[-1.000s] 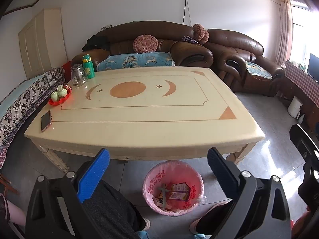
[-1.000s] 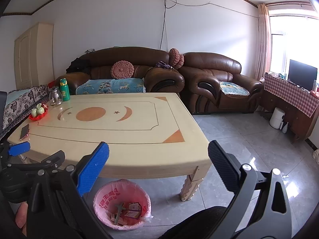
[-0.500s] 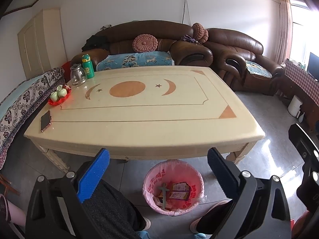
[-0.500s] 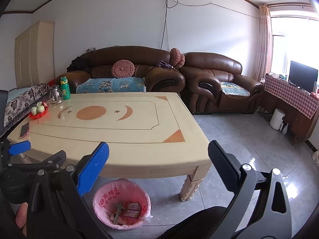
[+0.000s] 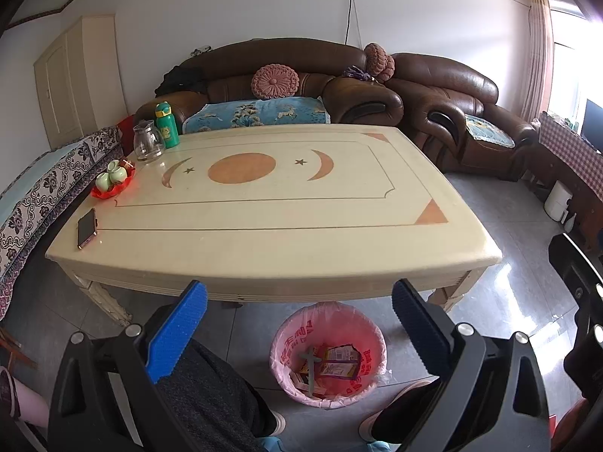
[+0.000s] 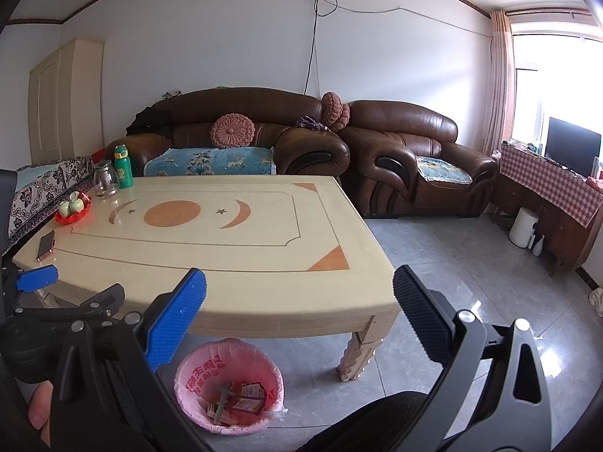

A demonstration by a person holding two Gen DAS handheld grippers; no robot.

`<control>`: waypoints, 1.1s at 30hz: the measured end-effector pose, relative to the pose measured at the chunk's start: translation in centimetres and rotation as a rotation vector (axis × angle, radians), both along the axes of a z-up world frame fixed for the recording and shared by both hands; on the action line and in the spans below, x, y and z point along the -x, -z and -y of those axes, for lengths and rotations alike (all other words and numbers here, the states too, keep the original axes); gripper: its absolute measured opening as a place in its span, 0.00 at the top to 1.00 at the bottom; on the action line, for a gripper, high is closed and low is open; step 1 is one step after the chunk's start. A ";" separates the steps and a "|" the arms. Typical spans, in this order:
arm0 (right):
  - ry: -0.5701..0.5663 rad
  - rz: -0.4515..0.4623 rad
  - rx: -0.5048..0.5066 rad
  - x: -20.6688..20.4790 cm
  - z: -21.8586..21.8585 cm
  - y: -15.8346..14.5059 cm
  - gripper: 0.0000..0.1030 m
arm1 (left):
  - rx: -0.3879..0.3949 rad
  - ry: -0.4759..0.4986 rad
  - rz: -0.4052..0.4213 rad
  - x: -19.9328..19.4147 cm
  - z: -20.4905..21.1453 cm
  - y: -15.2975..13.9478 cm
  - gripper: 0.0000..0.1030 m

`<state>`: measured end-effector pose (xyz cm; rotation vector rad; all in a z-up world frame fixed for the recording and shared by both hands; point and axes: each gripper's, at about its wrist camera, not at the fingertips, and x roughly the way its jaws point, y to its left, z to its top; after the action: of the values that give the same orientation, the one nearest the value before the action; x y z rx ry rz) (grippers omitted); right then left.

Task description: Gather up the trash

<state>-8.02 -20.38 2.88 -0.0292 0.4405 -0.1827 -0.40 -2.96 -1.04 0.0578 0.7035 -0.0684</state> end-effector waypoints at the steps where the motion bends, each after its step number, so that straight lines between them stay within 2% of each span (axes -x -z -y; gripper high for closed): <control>1: 0.000 0.001 0.000 0.0 0.0 0.0 0.06 | -0.001 0.003 -0.001 0.0 0.0 0.0 0.07; 10: -0.002 -0.001 0.000 0.1 0.1 0.0 0.06 | -0.007 0.005 -0.005 -0.2 0.1 0.0 0.07; 16: -0.004 -0.002 0.002 0.0 0.2 -0.1 0.06 | 0.021 -0.020 -0.010 -0.6 -0.6 0.2 0.07; 24: 0.005 -0.009 -0.009 -0.4 0.6 0.1 0.06 | -0.013 -0.022 0.032 -0.3 -0.5 0.0 0.07; 28: 0.005 -0.009 -0.009 -0.3 0.5 0.1 0.06 | -0.002 -0.004 0.003 -0.6 -0.5 0.0 0.07; 33: 0.006 -0.009 -0.009 -0.3 0.5 0.2 0.06 | -0.008 -0.004 0.015 -0.3 -0.4 -0.1 0.07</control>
<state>-7.69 -20.86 2.72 -0.0197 0.4502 -0.1862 -0.06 -2.52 -0.93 0.0645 0.6894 -0.0611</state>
